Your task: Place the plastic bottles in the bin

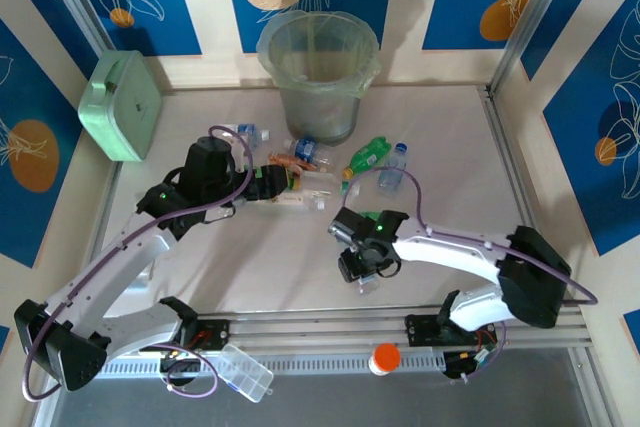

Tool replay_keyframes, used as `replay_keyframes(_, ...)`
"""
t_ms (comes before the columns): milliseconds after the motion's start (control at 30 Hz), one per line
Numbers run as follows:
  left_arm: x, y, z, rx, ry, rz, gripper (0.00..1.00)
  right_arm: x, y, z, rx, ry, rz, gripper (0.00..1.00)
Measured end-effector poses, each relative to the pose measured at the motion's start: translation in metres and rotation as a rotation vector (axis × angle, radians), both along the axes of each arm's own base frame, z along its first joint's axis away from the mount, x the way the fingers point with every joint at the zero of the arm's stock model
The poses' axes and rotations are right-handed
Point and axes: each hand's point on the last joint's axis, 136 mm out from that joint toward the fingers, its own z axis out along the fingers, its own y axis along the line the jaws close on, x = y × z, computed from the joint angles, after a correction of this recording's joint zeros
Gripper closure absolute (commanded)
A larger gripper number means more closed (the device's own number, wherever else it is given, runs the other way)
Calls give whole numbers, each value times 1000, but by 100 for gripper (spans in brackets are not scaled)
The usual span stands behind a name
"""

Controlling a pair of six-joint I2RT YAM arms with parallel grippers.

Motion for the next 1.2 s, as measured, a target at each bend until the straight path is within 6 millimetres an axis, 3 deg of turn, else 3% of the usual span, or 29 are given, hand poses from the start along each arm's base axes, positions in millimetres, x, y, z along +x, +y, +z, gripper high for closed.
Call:
replay_keyframes(200,-6,-9,8,-37,-13,-60,15,7,18,59,243,-153,60,50)
replay_keyframes(333,-16,-28,22,-118,-33,-182,17,9,30,105,434,-277,136,50)
replay_keyframes(533,-40,-62,52,-286,-108,-416,17,18,39,159,696,-373,178,50)
replay_keyframes(833,-68,-88,71,-451,-198,-623,15,28,43,212,1028,-372,204,49)
replay_keyframes(1000,-80,-105,76,-527,-195,-705,14,25,45,231,1146,-349,241,49)
replay_keyframes(1200,-85,-111,86,-594,-230,-735,15,19,49,247,1230,-317,278,49)
